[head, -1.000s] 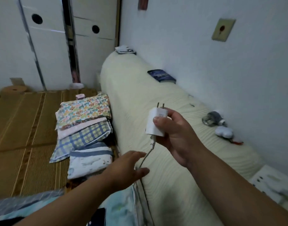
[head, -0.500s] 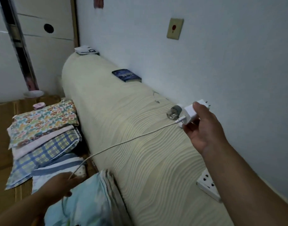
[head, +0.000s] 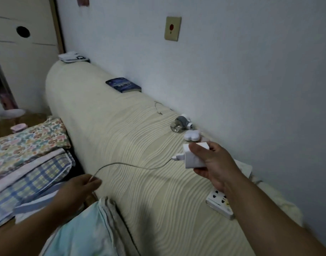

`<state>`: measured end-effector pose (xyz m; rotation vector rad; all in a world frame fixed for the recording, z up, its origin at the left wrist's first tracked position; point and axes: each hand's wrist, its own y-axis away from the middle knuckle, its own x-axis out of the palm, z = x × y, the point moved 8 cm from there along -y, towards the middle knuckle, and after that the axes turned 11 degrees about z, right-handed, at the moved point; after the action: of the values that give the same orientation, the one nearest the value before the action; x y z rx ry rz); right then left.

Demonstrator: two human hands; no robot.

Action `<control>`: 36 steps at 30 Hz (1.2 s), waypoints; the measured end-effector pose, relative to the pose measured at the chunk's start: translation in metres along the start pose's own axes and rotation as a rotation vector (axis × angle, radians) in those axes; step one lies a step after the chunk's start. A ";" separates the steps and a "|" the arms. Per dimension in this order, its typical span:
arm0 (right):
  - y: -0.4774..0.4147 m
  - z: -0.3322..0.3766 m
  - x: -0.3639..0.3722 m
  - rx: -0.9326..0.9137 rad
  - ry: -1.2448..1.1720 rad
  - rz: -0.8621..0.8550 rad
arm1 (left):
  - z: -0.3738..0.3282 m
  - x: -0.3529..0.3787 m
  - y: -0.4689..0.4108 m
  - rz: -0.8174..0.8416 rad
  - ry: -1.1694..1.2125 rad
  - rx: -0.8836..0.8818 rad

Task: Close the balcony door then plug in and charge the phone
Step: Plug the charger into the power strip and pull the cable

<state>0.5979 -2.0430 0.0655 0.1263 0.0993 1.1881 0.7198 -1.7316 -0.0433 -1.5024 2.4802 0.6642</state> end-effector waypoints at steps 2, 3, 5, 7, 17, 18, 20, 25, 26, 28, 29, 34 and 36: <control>0.000 -0.011 0.007 0.014 -0.004 0.019 | -0.027 0.026 0.002 0.051 -0.038 0.092; 0.001 -0.017 0.011 0.022 -0.023 0.032 | -0.041 0.039 0.005 0.086 -0.038 0.140; 0.001 -0.029 0.021 0.041 -0.070 0.057 | -0.057 0.062 0.002 0.149 -0.034 0.174; 0.002 -0.039 0.028 0.054 -0.073 0.058 | -0.083 0.087 0.011 0.217 -0.031 0.241; 0.016 -0.021 0.036 -0.039 0.421 0.178 | -0.122 0.119 0.021 0.270 -0.092 0.372; 0.017 -0.017 0.035 -0.040 0.470 0.215 | -0.125 0.122 0.024 0.294 -0.119 0.376; 0.019 -0.009 0.026 -0.040 0.546 0.241 | -0.135 0.125 0.030 0.325 -0.179 0.396; 0.023 0.018 -0.037 -0.072 0.677 -0.029 | -0.149 0.111 0.027 0.267 -0.155 0.375; 0.024 0.020 -0.054 -0.058 0.704 -0.092 | -0.149 0.108 0.027 0.253 -0.147 0.374; 0.025 0.018 -0.082 -0.027 0.709 -0.172 | -0.148 0.097 0.027 0.209 -0.142 0.383; 0.026 0.015 -0.094 -0.015 0.712 -0.200 | -0.147 0.091 0.027 0.179 -0.148 0.391; 0.030 -0.002 -0.116 -0.002 0.730 -0.247 | -0.132 0.058 0.020 0.068 -0.112 0.420; 0.026 -0.009 -0.116 0.003 0.726 -0.252 | -0.126 0.051 0.017 0.059 -0.104 0.410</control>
<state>0.5299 -2.1408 0.0617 -0.3143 0.7331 0.9335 0.6910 -1.8229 0.0548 -1.2137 2.3994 0.2124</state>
